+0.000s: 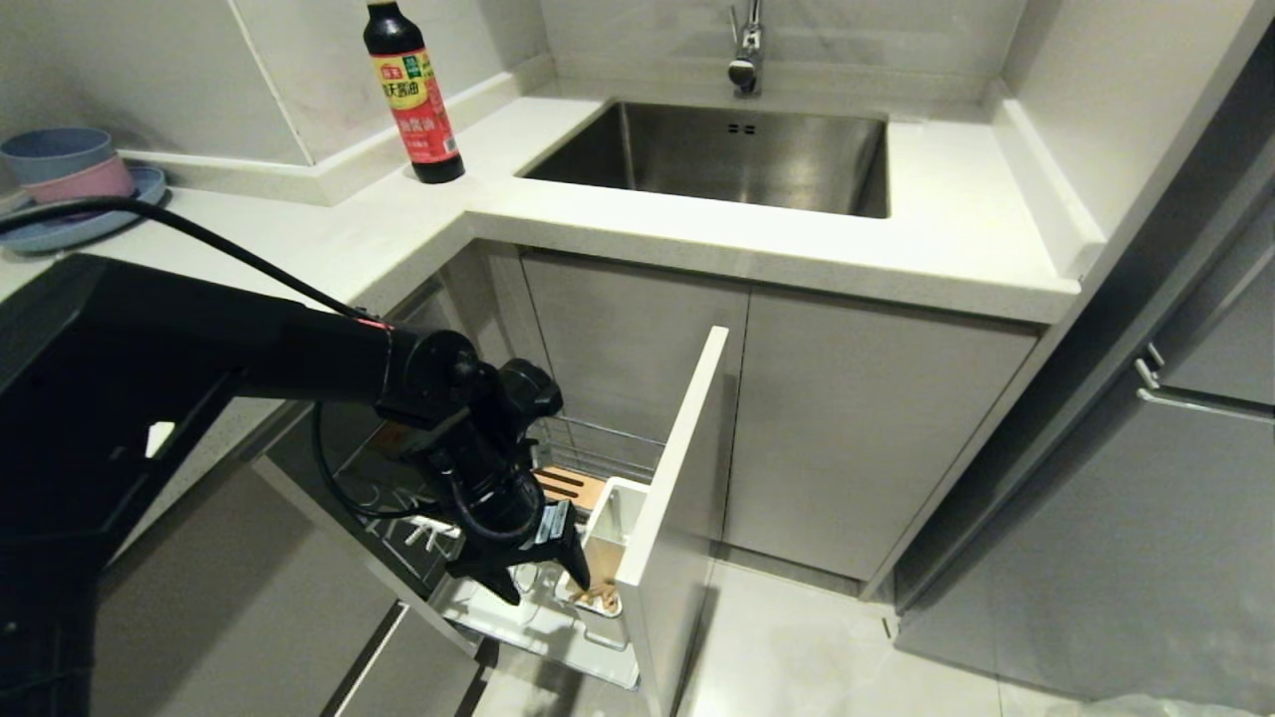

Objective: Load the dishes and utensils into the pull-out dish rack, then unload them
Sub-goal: Take the chopsticks out of the cupboard

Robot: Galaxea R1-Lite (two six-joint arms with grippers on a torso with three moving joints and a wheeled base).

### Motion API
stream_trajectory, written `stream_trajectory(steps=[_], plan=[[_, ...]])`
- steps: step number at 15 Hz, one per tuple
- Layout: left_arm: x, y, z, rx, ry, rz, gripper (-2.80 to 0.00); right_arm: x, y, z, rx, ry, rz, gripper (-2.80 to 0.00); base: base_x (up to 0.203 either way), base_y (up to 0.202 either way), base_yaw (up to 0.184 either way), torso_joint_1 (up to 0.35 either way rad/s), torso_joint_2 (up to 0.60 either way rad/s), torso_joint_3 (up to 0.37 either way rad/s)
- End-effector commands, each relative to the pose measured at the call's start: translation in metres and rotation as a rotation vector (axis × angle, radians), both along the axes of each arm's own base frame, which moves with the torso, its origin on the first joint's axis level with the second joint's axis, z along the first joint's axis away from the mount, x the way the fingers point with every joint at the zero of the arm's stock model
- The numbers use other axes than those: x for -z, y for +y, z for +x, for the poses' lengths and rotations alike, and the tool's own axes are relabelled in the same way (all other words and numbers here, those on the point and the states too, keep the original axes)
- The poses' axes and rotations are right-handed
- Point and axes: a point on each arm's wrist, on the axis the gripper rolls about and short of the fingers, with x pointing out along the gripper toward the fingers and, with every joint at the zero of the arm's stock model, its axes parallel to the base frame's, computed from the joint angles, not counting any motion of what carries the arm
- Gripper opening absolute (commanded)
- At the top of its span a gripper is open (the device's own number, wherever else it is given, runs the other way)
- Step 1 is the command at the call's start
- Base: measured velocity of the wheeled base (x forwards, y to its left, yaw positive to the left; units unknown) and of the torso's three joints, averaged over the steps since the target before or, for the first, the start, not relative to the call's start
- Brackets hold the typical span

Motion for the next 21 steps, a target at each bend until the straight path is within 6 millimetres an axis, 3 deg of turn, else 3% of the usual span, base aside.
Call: stream_trajectory(steps=[1,21], plan=[[0.013,-0.002,0.005,-0.002,0.035,0.014,0.00,0.000,0.000,0.000,-0.001,0.002,0.000,-2.80,0.000,0.000,0.000,0.000,0.00,0.000],[0.035,0.007,0.017,0.016,0.119,0.109,0.00,0.000,0.000,0.000,0.000,0.001,0.000,-2.80,0.000,0.000,0.000,0.000,0.00,0.000]])
